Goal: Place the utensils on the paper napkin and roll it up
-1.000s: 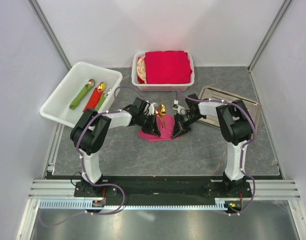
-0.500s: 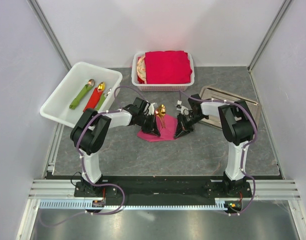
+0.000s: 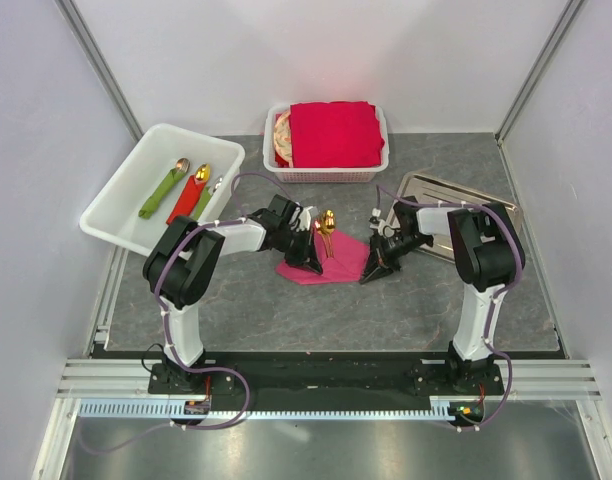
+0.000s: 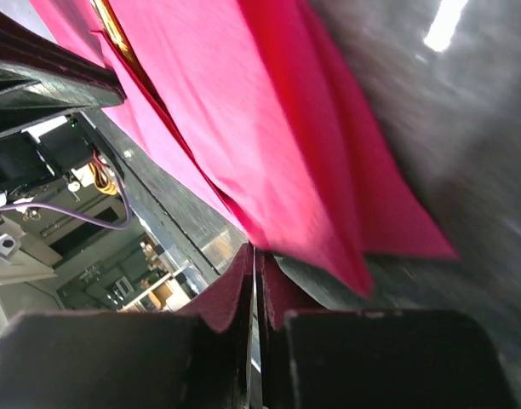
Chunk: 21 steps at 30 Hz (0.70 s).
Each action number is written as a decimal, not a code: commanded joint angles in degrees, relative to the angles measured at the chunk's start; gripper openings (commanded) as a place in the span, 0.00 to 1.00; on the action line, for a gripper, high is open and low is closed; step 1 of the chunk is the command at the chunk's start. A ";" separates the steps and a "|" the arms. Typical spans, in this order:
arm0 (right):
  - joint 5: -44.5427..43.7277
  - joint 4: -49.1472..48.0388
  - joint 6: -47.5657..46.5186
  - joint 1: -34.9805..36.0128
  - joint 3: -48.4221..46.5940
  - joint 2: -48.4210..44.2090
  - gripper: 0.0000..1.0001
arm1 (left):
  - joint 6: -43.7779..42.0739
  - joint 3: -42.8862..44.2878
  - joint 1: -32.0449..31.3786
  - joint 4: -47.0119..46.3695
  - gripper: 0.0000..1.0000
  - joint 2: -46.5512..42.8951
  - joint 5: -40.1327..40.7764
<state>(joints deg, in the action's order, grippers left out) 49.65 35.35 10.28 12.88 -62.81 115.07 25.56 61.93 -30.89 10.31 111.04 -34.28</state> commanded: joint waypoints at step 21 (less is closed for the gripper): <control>-1.74 -10.30 6.50 8.12 0.05 0.24 0.06 | -7.45 1.18 -1.19 2.44 0.04 -2.14 0.18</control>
<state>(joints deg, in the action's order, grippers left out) 49.60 26.35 16.36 21.04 -63.13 113.95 22.37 62.61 -31.66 11.55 111.02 -34.57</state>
